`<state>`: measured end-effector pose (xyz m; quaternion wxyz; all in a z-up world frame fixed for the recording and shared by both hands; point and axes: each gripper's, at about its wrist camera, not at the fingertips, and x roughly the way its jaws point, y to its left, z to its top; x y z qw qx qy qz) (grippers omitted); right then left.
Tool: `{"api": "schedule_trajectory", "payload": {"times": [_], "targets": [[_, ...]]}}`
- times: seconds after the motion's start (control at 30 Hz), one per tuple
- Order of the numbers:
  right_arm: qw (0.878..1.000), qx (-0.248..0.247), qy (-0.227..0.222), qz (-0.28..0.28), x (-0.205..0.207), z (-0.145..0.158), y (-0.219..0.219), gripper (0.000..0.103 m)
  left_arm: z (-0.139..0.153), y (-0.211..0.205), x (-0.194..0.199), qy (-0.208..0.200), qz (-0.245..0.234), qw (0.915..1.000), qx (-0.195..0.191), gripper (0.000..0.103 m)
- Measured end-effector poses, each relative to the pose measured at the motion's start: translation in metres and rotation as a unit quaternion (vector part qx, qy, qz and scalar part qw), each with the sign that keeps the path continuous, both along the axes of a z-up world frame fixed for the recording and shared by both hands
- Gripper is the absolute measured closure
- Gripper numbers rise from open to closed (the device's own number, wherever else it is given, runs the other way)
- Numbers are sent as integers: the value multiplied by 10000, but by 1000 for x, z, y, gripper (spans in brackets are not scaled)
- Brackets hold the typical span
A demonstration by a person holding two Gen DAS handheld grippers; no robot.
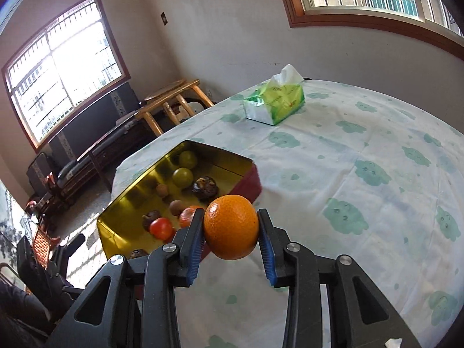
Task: Organize fruits
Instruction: 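Lower the small orange into the tin and open the right gripper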
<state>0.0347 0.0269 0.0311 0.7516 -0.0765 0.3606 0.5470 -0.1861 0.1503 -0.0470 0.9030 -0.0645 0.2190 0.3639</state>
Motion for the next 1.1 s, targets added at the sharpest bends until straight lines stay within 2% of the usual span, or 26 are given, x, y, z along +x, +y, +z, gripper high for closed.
{"api": "schedule_trajectory", "payload": {"times": [0.27,0.53,0.7,1.1], "targets": [[9994,8,90,341,-46,-4,37,70,40,8,-12,-205,-84,9997,-93,1],[9995,24,163,253,-61,-14,53,70,72,31,-4,-59,-79,9994,-335,1],[9996,-88,177,218,-65,-23,62,70,76,34,3,137,-52,9996,-226,1],[9992,-296,216,126,-66,-38,68,70,74,39,11,339,-122,9990,-271,1]]}}
